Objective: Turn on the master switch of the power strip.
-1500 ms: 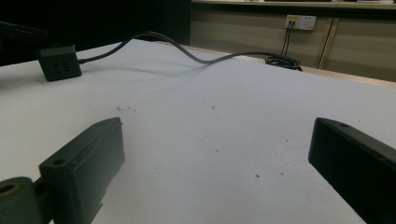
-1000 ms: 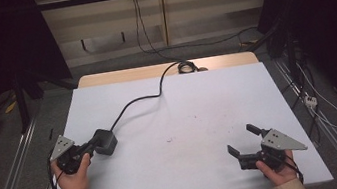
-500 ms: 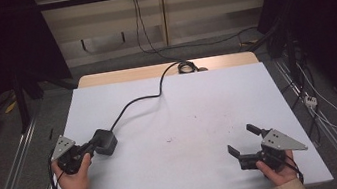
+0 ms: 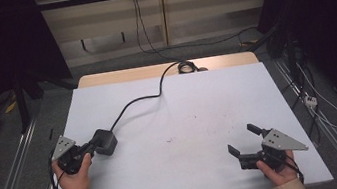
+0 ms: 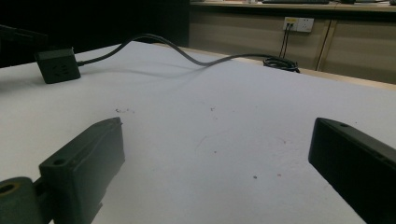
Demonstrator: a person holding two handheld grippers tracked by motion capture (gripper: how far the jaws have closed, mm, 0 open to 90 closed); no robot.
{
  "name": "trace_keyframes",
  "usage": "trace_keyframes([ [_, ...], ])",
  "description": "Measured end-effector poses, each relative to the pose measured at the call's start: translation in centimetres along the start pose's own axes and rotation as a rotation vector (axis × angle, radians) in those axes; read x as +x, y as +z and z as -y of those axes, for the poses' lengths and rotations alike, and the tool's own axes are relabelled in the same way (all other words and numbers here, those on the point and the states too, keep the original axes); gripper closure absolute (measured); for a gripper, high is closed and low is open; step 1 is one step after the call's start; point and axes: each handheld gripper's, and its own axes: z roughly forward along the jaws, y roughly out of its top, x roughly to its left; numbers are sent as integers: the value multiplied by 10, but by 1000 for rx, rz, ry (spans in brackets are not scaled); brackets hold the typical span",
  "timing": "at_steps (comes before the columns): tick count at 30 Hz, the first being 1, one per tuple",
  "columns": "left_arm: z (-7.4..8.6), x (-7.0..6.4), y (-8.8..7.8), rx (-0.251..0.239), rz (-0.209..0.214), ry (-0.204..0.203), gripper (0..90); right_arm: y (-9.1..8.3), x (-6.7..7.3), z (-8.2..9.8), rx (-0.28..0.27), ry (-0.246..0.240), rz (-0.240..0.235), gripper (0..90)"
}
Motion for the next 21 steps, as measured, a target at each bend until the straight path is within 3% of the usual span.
trace_keyframes([
  [21,-2,-2,0,15,-16,1,900,0,0,0,-3,-4,1,32],
])
